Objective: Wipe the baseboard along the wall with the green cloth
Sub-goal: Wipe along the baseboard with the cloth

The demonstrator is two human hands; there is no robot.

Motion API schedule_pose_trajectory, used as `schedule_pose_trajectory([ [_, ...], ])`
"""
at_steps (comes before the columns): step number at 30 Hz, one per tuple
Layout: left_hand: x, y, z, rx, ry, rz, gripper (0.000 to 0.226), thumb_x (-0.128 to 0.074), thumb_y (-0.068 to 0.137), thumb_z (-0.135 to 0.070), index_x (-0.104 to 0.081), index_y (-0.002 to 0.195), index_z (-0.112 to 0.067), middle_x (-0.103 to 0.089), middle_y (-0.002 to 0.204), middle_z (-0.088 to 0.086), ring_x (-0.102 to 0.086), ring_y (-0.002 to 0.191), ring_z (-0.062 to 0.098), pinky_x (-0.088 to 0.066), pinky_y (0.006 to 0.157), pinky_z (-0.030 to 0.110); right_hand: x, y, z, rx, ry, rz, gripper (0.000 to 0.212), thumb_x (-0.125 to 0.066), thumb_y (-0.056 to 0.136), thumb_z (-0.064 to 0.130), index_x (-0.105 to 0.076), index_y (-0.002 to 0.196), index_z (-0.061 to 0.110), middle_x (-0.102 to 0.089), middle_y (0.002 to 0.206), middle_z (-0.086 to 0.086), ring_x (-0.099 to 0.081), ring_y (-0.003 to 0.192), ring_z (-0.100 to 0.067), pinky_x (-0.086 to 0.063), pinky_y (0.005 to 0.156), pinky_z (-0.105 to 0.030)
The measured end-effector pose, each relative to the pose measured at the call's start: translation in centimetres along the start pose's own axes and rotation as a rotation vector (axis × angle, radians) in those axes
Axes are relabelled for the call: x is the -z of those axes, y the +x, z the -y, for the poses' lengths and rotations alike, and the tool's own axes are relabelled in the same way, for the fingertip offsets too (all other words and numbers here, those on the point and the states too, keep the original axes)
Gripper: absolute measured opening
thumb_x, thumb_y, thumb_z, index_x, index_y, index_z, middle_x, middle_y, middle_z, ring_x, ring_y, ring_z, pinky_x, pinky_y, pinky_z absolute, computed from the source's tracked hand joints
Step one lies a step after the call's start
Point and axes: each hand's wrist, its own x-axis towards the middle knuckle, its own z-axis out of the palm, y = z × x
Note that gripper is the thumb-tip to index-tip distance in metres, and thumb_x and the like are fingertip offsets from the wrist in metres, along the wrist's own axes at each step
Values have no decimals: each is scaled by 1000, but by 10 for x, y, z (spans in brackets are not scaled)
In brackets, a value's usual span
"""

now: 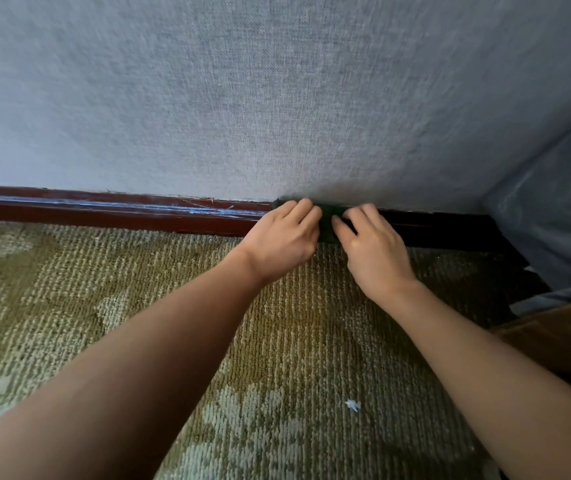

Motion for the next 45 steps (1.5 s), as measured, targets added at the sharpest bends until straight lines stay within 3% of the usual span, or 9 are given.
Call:
schedule_pose_trajectory([
  [3, 2, 4, 0, 18, -2, -14, 36, -36, 80, -5, -71, 76, -10, -64, 76, 2, -60, 70, 18, -47, 61, 26, 5, 4, -5, 31, -31, -42, 28, -47, 74, 0, -67, 91, -10, -62, 80, -22, -62, 77, -36, -53, 61, -38],
  [12, -3, 13, -2, 42, -25, -20, 34, -37, 78, -3, -70, 72, -8, -65, 75, 3, -61, 69, 19, -46, 61, 27, -2, 6, -17, 50, -90, -70, 24, -74, 67, -7, -67, 90, -11, -64, 83, -21, -63, 75, -34, -53, 62, -36],
  [17, -10, 12, -4, 45, -46, -13, 33, -39, 78, -2, -71, 71, -7, -66, 78, 4, -62, 70, 19, -47, 61, 27, -10, 6, -18, -4, -79, 66, 28, -48, 89, 3, -58, 113, -8, -58, 105, -21, -56, 96, -36, -44, 82, -40],
  [20, -11, 12, -5, 57, -66, -6, 35, -37, 76, -2, -70, 68, -7, -65, 77, 4, -61, 68, 20, -47, 60, 27, -12, 5, -18, 37, -72, -51, 24, -65, 74, -6, -65, 97, -12, -63, 87, -23, -62, 81, -36, -52, 67, -38],
  [22, -11, 13, -6, 62, -75, 0, 34, -37, 76, -1, -69, 66, -7, -64, 75, 4, -60, 66, 20, -46, 58, 27, -15, 4, -18, 38, -64, -103, 19, -63, 75, -5, -66, 93, -11, -63, 81, -21, -63, 77, -34, -52, 64, -36],
  [24, -11, 13, -5, 59, -75, -3, 32, -39, 77, -1, -68, 65, -7, -64, 74, 4, -59, 65, 20, -45, 57, 27, -16, 4, -17, 36, -72, -125, 20, -55, 79, 0, -67, 91, -10, -63, 78, -19, -63, 75, -32, -52, 63, -34],
  [28, -11, 12, -4, 40, -69, -18, 31, -41, 76, -1, -68, 63, -8, -63, 71, 4, -59, 63, 19, -45, 55, 27, -18, 2, -16, -11, -46, -140, 21, -65, 75, -3, -67, 94, -9, -62, 80, -20, -62, 76, -34, -52, 62, -36],
  [33, -11, 12, -4, 26, -78, -14, 32, -41, 74, -1, -68, 60, -9, -63, 69, 3, -59, 62, 18, -45, 53, 26, -17, 1, -12, 6, -75, -179, 35, -84, 52, -4, -70, 83, -6, -62, 72, -16, -62, 65, -29, -48, 51, -27],
  [45, -18, 7, -10, 37, -130, 30, 32, -39, 73, -3, -68, 60, -8, -62, 68, 3, -59, 61, 20, -44, 53, 26, -34, -4, -17, 73, -83, -126, 32, -78, 59, -9, -68, 89, -11, -65, 78, -20, -65, 74, -32, -53, 63, -33],
])
